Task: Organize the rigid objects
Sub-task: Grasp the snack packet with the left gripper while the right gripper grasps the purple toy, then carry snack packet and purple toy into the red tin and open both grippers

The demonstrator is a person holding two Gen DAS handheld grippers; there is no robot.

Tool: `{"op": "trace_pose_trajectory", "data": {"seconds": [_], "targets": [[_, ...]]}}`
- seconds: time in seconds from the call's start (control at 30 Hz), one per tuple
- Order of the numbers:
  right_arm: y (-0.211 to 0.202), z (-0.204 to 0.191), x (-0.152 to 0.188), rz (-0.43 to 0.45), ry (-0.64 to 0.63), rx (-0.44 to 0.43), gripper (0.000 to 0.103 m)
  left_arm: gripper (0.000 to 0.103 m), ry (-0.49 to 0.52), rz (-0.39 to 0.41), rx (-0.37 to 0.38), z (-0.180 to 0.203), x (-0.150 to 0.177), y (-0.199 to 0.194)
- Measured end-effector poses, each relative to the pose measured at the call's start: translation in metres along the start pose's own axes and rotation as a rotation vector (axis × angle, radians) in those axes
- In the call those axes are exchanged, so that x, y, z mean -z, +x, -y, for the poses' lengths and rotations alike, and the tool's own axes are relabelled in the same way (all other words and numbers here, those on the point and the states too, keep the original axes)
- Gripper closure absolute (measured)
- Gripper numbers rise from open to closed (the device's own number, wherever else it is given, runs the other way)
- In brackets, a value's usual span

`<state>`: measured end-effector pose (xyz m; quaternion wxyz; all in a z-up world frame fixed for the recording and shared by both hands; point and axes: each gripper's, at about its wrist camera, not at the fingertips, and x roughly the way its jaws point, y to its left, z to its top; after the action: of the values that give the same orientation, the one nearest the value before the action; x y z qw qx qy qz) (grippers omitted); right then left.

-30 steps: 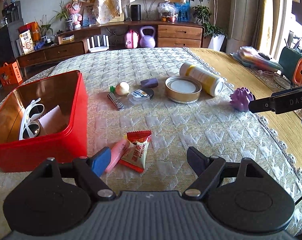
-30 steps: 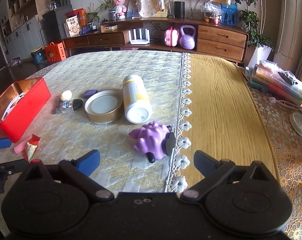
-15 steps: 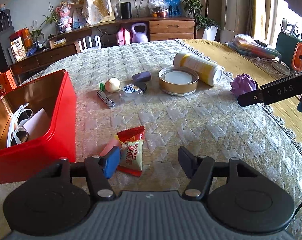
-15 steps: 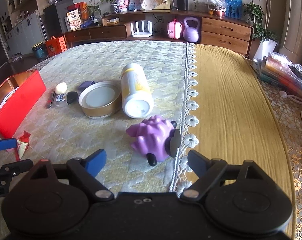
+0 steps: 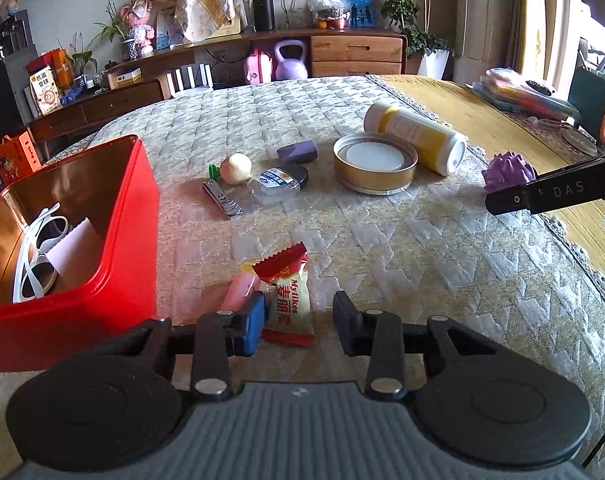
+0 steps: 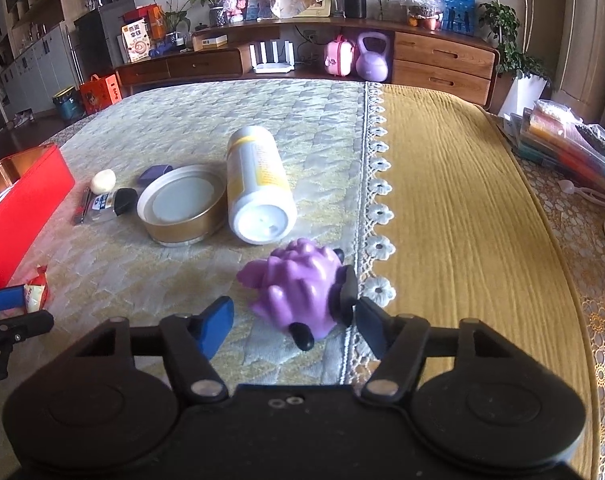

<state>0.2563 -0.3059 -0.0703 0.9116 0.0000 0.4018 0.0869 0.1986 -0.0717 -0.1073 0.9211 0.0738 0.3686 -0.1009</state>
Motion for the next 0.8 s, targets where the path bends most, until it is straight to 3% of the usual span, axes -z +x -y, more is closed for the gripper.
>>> {"op": "trace_pose_trajectory", "data": {"seconds": [0.1,0.13,0.33,0.8], "targets": [[0.0,0.002,0.0,0.002,0.006,0.022,0.051,0.074,-0.01,-0.002,-0.006,-0.002,-0.001,0.001],[0.0,0.003,0.0,0.002,0.009,0.022,0.051,0.079,-0.01,-0.002,-0.013,-0.001,-0.001,0.001],[-0.004,0.0,0.003,0.007,0.012,0.038,0.053,0.083,-0.024,-0.007,-0.015,-0.003,-0.002,-0.001],[-0.047,-0.026,0.012,0.047,0.01,-0.038,0.054,0.085,-0.095,-0.002,0.024,-0.01,-0.002,-0.026]]}}
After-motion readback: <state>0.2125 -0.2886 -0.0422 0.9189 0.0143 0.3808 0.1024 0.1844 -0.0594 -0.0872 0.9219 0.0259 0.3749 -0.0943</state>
